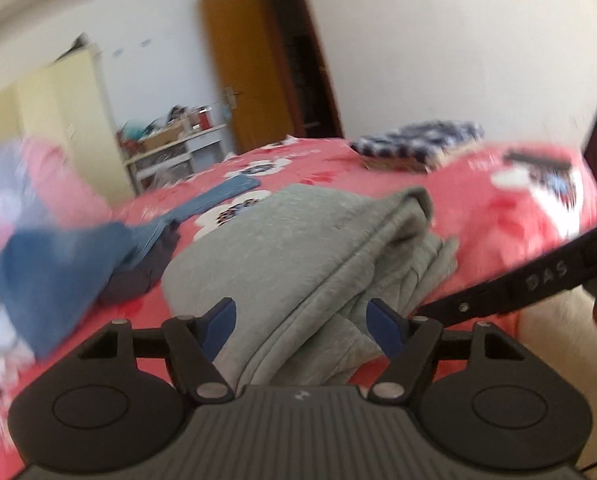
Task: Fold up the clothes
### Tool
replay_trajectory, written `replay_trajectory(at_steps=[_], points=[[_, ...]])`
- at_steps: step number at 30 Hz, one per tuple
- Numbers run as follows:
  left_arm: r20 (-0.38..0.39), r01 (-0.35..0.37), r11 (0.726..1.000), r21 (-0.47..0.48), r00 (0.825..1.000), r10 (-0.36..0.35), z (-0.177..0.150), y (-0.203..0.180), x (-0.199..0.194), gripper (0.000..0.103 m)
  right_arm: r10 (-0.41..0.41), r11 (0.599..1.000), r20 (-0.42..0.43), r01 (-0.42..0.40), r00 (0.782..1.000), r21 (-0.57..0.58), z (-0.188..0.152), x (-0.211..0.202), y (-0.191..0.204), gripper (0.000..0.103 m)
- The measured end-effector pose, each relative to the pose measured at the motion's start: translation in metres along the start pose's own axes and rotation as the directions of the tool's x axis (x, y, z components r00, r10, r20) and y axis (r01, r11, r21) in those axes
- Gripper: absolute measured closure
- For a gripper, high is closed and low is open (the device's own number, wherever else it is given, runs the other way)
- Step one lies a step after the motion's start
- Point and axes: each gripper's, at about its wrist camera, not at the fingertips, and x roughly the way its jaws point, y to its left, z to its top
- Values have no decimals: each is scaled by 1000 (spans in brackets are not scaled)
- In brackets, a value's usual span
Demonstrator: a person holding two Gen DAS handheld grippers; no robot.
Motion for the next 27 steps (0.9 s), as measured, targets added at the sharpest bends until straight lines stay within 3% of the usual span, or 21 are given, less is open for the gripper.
replay_trajectory(at_steps=[3, 5, 9, 13, 18, 20, 25, 27], points=[[-20, -2, 998, 67, 1000, 3, -1, -9, 18, 45, -57, 989, 18, 59, 998, -137, 1, 9, 19, 77], [-32, 0, 995, 98, 999, 3, -1, -13, 28, 63, -75, 984, 20, 77, 997, -159, 4, 16, 20, 78], [-33, 52, 998, -27, 998, -53, 0, 6, 32, 84, -16, 995, 28, 19, 999, -94, 7, 21, 7, 79], [-19, 130, 982, -138, 991, -134, -4, 28, 32, 88, 30, 993, 59, -23, 998, -117, 5, 21, 4, 81], [-10, 188, 962, -198, 981, -193, -6, 44, 34, 89, 57, 988, 87, -44, 995, -146, 5, 14, 6, 84], [-9, 207, 954, -215, 977, -214, -6, 48, 36, 89, 53, 976, 92, -32, 994, -214, 1, 7, 12, 84], [-4, 250, 929, -272, 965, -260, -6, 59, 40, 89, 33, 931, -12, -35, 999, -363, -12, 23, 27, 84], [-3, 258, 923, -285, 963, -270, -6, 62, 40, 89, 24, 921, -6, -25, 1000, -388, -13, 29, 31, 84]])
